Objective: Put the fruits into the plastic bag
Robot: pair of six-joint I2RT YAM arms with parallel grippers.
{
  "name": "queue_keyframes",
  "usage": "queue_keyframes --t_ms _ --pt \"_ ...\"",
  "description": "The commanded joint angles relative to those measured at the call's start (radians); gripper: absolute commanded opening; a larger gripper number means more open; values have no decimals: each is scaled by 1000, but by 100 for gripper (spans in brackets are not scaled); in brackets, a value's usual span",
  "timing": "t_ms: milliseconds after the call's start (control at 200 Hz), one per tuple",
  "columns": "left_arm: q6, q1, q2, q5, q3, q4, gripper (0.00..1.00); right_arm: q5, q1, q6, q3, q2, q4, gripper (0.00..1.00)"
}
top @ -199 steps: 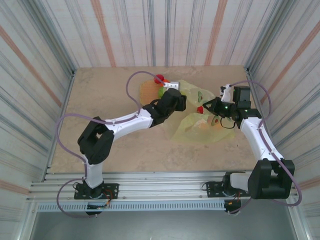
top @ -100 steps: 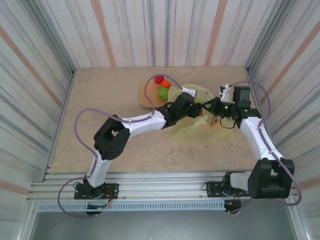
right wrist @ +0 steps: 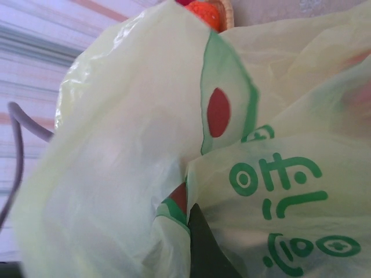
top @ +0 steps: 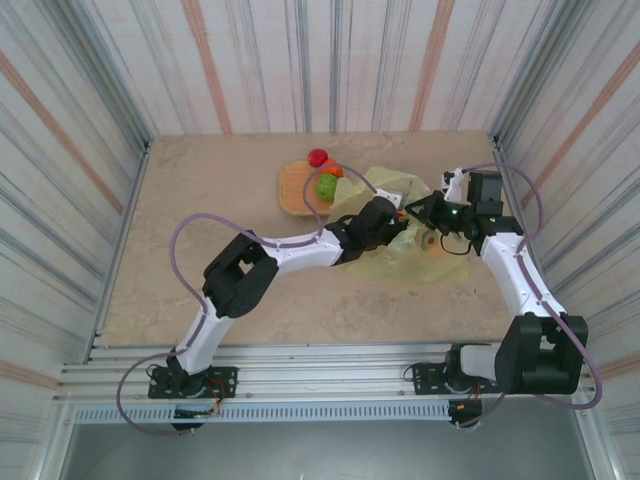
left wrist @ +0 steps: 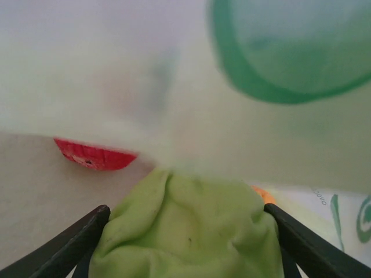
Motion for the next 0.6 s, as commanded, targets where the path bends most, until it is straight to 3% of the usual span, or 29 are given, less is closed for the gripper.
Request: queue_keyframes --t_ms 0,596 --pt "-55 0 20 -6 32 15 73 -20 -11 52 25 11 36 0" --pt "-20 64 -81 44 -21 -106 91 -47 -68 5 21 29 14 0"
